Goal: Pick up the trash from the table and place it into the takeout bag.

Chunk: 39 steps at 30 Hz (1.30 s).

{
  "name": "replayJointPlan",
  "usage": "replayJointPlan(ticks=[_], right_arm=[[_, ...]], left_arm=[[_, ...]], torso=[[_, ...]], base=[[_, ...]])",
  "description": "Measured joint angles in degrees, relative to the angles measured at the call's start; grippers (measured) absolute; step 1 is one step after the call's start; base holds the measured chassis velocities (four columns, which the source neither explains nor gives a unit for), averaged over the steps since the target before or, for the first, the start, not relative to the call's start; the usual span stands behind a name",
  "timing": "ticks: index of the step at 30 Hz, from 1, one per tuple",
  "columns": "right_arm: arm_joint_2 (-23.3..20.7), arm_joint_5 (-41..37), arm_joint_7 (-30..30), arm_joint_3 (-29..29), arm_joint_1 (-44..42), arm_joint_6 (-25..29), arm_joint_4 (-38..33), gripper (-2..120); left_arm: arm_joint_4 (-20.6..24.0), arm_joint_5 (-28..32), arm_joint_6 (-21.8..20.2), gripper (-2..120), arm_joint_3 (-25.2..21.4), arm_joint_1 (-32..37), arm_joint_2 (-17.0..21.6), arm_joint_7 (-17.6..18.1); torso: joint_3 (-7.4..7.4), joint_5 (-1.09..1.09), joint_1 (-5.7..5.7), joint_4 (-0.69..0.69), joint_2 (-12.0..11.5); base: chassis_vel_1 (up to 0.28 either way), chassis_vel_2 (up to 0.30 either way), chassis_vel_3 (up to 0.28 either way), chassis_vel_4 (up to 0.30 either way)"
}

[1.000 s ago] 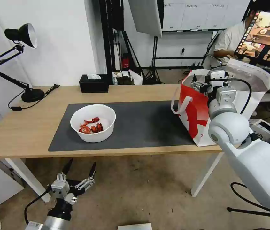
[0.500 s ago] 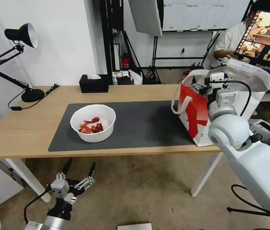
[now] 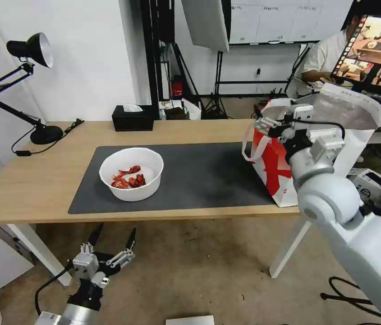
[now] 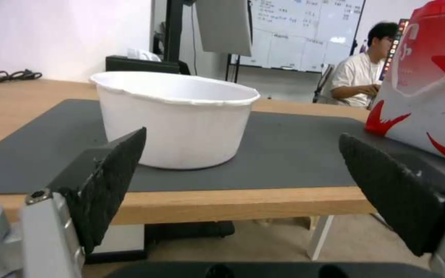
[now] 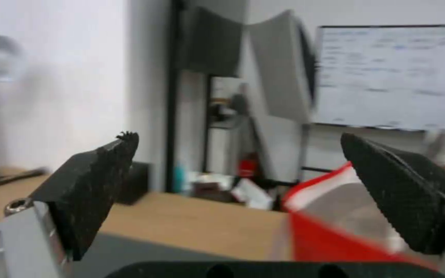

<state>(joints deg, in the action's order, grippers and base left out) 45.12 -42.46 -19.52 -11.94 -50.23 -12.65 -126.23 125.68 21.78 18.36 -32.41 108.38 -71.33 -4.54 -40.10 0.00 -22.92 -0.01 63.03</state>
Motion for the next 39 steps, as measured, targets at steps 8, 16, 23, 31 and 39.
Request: replayJointPlan(ticks=[8, 16, 23, 31, 39], right_arm=[[-0.8, 0.4, 6.2, -2.3, -13.9, 5.6, -4.4, 100], [3.7, 5.8, 10.3, -5.0, -30.2, 16.2, -4.1, 100], [8.0, 13.5, 11.7, -6.0, -41.5, 22.6, -2.0, 100], [11.9, 20.3, 11.3, -6.5, -47.6, 27.3, 2.4, 100], [14.1, 22.9, 6.4, -5.4, -49.6, 27.5, 4.9, 100]], left_arm=[[0.1, -0.1, -0.7, 100, 0.8, -0.4, -0.6, 0.0], [-0.7, -0.4, -0.4, 100, 1.2, -0.1, -0.8, -0.3], [-1.3, -0.9, 0.7, 100, 1.6, 0.0, -0.6, -0.4], [-2.0, -1.1, 1.1, 100, 1.7, -0.1, -0.1, -0.4], [-2.2, -1.3, 1.2, 100, 1.9, -0.7, -0.1, -0.3]], torso=[[0.00, 0.02, 0.00, 0.00, 0.0], [0.00, 0.01, 0.00, 0.01, 0.0], [0.00, -0.01, 0.01, 0.00, 0.0], [0.00, 0.00, 0.00, 0.01, 0.0], [0.00, 0.00, 0.01, 0.01, 0.0]], base=[[0.000, 0.000, 0.000, 0.000], [0.000, 0.000, 0.000, 0.000], [0.000, 0.000, 0.000, 0.000], [0.000, 0.000, 0.000, 0.000], [0.000, 0.000, 0.000, 0.000]])
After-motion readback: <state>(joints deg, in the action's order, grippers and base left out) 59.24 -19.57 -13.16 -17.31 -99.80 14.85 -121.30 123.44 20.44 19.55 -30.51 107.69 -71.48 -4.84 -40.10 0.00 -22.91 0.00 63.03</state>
